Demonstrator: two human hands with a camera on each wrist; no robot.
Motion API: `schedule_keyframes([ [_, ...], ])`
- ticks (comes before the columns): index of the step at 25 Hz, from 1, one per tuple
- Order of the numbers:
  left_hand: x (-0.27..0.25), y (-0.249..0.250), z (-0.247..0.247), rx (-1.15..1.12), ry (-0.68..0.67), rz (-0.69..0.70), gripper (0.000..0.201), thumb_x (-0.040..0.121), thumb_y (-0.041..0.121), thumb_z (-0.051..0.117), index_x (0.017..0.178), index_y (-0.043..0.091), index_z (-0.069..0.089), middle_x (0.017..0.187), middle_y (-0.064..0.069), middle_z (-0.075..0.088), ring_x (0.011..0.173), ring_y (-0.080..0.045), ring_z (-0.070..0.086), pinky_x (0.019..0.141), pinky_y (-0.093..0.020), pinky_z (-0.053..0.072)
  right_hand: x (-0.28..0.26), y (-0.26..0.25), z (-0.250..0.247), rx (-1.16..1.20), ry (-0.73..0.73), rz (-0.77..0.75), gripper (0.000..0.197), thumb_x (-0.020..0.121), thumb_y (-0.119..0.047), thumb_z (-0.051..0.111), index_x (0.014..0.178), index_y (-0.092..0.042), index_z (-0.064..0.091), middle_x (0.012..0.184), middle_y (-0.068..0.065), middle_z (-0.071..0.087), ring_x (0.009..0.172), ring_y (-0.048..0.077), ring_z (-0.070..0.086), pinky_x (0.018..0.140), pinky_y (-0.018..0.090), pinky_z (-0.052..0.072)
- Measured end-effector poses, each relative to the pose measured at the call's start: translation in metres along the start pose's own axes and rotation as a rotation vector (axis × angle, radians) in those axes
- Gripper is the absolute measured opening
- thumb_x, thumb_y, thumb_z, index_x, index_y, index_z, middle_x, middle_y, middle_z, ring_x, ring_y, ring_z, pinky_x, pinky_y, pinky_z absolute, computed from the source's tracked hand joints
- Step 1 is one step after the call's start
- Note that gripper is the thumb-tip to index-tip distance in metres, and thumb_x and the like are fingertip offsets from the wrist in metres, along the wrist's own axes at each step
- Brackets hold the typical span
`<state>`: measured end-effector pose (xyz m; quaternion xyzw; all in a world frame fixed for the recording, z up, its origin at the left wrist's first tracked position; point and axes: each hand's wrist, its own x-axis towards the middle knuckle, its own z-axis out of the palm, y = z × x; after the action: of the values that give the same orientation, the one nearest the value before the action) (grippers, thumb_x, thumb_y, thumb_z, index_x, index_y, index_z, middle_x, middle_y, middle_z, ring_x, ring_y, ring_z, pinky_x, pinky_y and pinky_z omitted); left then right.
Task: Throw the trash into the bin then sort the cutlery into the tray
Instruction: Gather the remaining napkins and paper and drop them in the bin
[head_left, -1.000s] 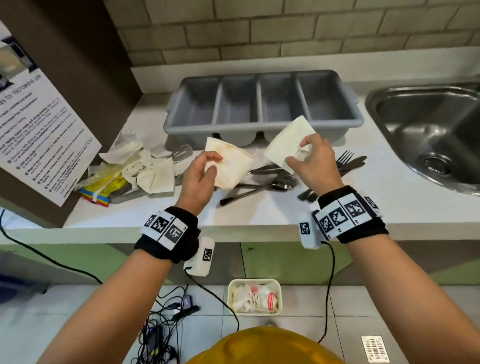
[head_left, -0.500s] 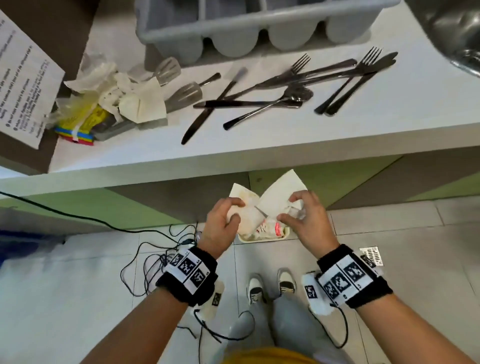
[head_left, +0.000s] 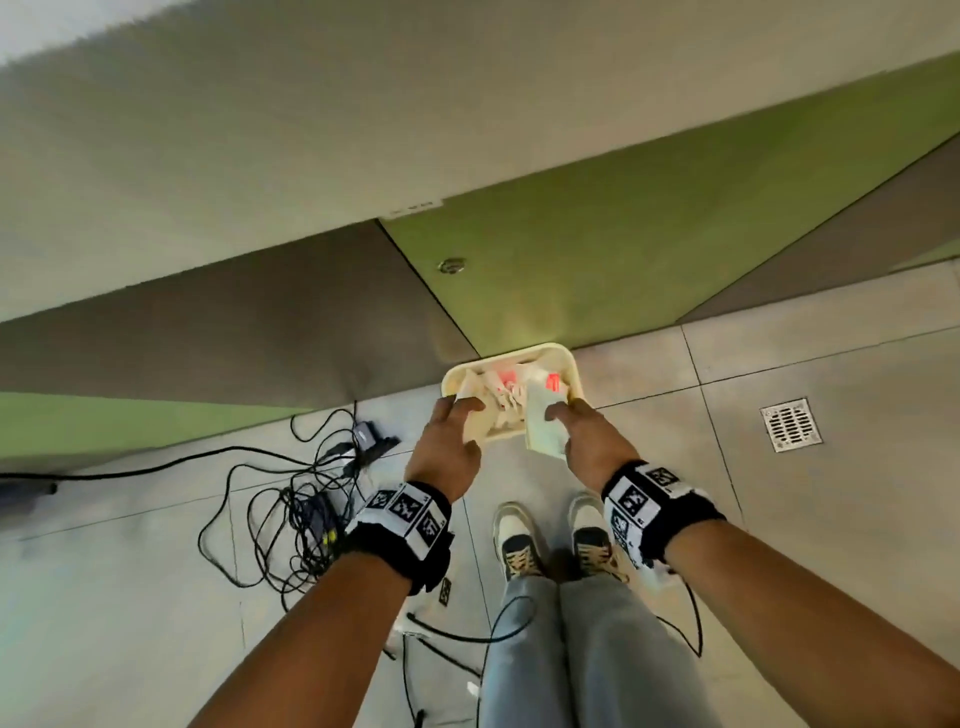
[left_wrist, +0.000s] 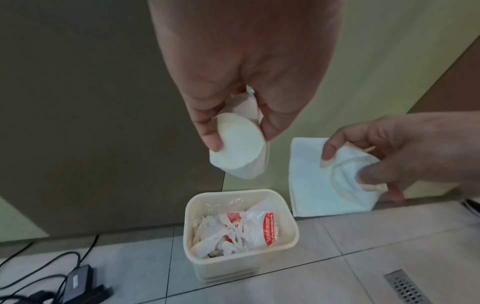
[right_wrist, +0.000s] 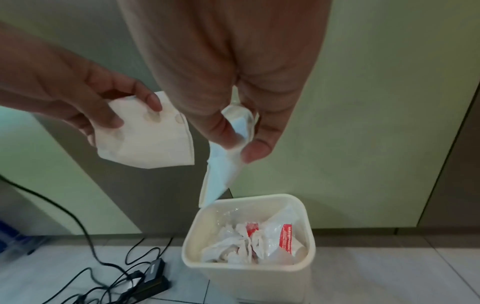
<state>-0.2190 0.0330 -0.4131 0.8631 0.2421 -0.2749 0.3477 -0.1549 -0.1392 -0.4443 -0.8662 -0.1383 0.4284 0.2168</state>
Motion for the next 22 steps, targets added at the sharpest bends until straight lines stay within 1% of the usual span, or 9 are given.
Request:
schedule_keyframes([
  [2,0.031,-0.011,0.015,0.088,-0.014,0.023,0.054,0.083,-0.006,0.045,0.129,0.021,0.046,0.145,-0.001,0.033,0.121,-0.026,0.048,0.104,-0.032,0.042,0.034,0.009,0.006,-0.068,-0.014,-0.010,0.057,0.082,0.013,0.035,0.130,-0.017,0.044,0.137,0.011,0.042,0.124,0.031,0.044,0.100,0.039,0.043],
  [6,0.101,-0.029,0.048,0.372,-0.069,0.052,0.059,0.082,-0.007,0.041,0.131,0.027,0.044,0.147,0.003,0.031,0.124,-0.028,0.043,0.100,-0.040,0.045,0.110,0.025,0.025,-0.297,-0.021,-0.074,0.052,0.085,0.010,0.034,0.128,-0.017,0.047,0.133,0.011,0.044,0.124,0.032,0.040,0.091,0.041,0.045],
  [7,0.118,-0.033,0.057,0.432,-0.101,0.062,0.058,0.084,-0.004,0.042,0.132,0.029,0.043,0.150,0.004,0.028,0.128,-0.029,0.039,0.101,-0.040,0.044,0.126,0.029,0.031,-0.351,-0.043,-0.089,0.052,0.086,0.008,0.034,0.130,-0.019,0.047,0.137,0.010,0.041,0.128,0.032,0.037,0.093,0.041,0.045],
  [10,0.156,-0.045,0.078,0.479,-0.209,0.019,0.056,0.090,0.019,0.054,0.139,0.039,0.036,0.159,0.007,0.004,0.144,-0.035,0.011,0.111,-0.049,0.034,0.159,0.050,0.045,-0.345,-0.105,-0.059,0.058,0.089,0.002,0.035,0.136,-0.031,0.042,0.155,0.005,0.015,0.141,0.033,0.016,0.106,0.051,0.037],
  [11,0.160,-0.047,0.078,0.459,-0.222,-0.017,0.056,0.089,0.025,0.057,0.139,0.040,0.035,0.160,0.007,0.000,0.145,-0.036,0.005,0.113,-0.052,0.031,0.158,0.056,0.045,-0.316,-0.108,-0.029,0.058,0.089,0.001,0.035,0.137,-0.032,0.041,0.156,0.005,0.014,0.141,0.033,0.016,0.108,0.052,0.036],
  [13,0.155,-0.047,0.075,0.424,-0.238,-0.044,0.053,0.088,0.027,0.057,0.138,0.036,0.039,0.159,0.002,0.006,0.144,-0.032,0.013,0.115,-0.048,0.030,0.145,0.066,0.045,-0.261,-0.125,0.032,0.057,0.087,0.001,0.037,0.136,-0.027,0.041,0.150,0.008,0.028,0.135,0.032,0.029,0.107,0.048,0.039],
  [15,0.141,-0.038,0.062,0.391,-0.252,-0.004,0.045,0.090,0.023,0.055,0.134,0.027,0.046,0.155,-0.001,0.022,0.140,-0.025,0.029,0.114,-0.037,0.032,0.122,0.065,0.043,-0.214,-0.142,0.093,0.055,0.085,0.001,0.038,0.134,-0.022,0.044,0.140,0.010,0.040,0.127,0.032,0.039,0.105,0.043,0.041],
  [18,0.117,-0.006,0.029,0.316,-0.283,0.038,0.036,0.092,0.018,0.052,0.128,0.019,0.054,0.140,-0.005,0.047,0.123,-0.023,0.050,0.105,-0.029,0.040,0.086,0.044,0.026,-0.187,-0.127,0.096,0.051,0.085,-0.002,0.041,0.132,-0.021,0.047,0.137,0.010,0.045,0.126,0.031,0.043,0.105,0.040,0.041],
  [22,0.063,0.049,-0.021,0.236,-0.213,0.132,0.034,0.090,0.016,0.053,0.124,0.018,0.057,0.129,-0.004,0.060,0.112,-0.025,0.058,0.099,-0.028,0.043,0.032,-0.011,-0.020,-0.209,0.007,-0.013,0.042,0.087,-0.011,0.046,0.126,-0.022,0.052,0.134,0.007,0.051,0.122,0.028,0.050,0.101,0.036,0.045],
])
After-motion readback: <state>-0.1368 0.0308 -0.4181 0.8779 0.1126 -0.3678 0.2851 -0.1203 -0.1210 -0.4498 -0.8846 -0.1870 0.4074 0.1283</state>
